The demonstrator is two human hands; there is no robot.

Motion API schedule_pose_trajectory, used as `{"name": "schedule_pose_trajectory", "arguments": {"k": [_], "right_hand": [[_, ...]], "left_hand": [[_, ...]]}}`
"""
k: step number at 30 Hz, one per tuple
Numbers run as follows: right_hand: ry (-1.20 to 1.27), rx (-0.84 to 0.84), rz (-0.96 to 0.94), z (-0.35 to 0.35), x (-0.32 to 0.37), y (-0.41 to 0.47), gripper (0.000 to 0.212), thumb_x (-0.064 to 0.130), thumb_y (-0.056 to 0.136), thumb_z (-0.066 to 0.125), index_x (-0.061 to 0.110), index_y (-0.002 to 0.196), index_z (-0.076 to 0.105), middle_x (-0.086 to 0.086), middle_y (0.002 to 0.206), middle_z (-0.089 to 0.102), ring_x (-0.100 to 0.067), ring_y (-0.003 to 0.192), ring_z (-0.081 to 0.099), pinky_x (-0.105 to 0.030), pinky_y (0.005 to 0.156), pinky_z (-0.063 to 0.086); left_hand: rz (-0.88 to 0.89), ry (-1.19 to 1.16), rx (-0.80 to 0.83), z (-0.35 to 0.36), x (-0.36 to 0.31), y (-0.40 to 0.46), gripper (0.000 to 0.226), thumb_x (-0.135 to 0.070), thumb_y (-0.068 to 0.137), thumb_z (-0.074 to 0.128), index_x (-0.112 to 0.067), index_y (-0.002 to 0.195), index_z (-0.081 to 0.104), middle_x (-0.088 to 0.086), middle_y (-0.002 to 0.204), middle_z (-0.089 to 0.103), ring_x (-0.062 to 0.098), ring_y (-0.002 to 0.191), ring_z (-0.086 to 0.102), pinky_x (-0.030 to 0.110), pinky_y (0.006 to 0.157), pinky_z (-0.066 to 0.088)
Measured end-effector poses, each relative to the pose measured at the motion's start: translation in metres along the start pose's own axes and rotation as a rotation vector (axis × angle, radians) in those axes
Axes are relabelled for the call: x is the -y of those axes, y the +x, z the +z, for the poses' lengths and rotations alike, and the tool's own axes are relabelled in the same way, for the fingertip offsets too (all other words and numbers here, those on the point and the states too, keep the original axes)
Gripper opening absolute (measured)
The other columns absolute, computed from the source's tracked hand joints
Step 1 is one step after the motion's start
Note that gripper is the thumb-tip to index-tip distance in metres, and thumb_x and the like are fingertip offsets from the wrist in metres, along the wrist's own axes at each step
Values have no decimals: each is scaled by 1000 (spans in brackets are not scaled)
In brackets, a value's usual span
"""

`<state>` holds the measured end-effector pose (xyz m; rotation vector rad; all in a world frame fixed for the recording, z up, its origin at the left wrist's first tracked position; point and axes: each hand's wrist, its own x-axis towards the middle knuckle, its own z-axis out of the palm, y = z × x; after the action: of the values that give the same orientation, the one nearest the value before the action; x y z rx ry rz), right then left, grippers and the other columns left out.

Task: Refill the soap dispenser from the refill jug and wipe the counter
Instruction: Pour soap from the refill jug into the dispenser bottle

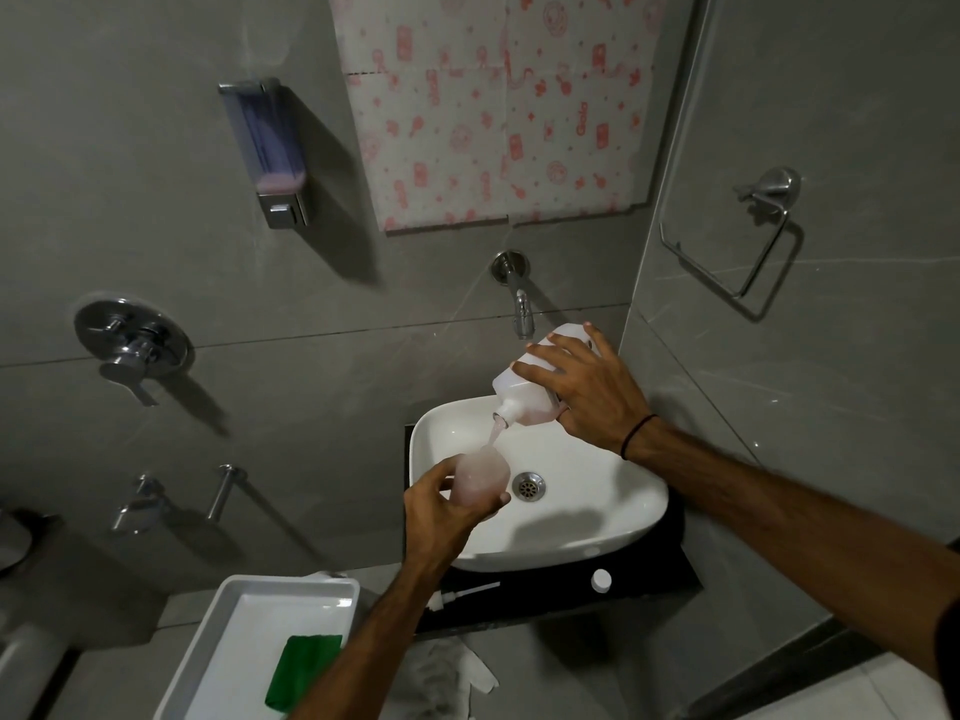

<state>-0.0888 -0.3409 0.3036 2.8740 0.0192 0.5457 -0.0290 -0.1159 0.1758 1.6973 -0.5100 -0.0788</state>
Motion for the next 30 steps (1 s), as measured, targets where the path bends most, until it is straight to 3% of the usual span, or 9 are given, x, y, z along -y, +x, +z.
{"name": "schedule_pose_trajectory", "arguments": {"k": [3,7,17,23,28,30], "right_hand": [[-2,10,4,0,0,0,76,18,64,88,25,135,62,-12,138,61,-37,126,57,-70,110,32],[-7,24,11,0,0,1,74,19,67,85,27,137,60,-11,140,59,-37,129,55,-68,113,29],[21,35,23,6,3,-3,73,20,71,84,26,139,59,-11,144,57,-36,132,52,-68,115,26],[53,77,41,14,8,-9,73,24,74,83,28,142,55,-10,148,53,-35,136,47,-67,117,22],[169,110,141,26,14,-24,76,28,74,78,31,144,50,-1,150,51,-26,138,46,-58,119,22],[294,68,219,34,14,-36,78,28,68,80,28,141,54,0,145,56,-25,133,52,-53,116,30]], "left_hand": [[-11,-6,0,0,1,0,51,-29,51,102,-35,96,77,-16,90,76,10,80,68,14,52,55],[-5,-29,-1,1,-1,1,54,-26,51,102,-49,91,74,-20,90,75,4,83,67,14,52,56],[-23,5,14,3,-3,2,49,-29,51,102,-37,92,75,-21,87,74,1,79,66,9,51,50],[-27,19,18,7,-4,4,49,-34,51,101,-42,91,73,-22,87,73,1,80,66,9,51,50],[-58,-25,28,18,-5,2,49,-28,53,101,-40,92,74,-18,88,74,6,79,66,16,52,56],[-66,-39,49,25,-5,-1,48,-28,55,101,-37,94,75,-13,89,75,9,80,66,17,53,57]]}}
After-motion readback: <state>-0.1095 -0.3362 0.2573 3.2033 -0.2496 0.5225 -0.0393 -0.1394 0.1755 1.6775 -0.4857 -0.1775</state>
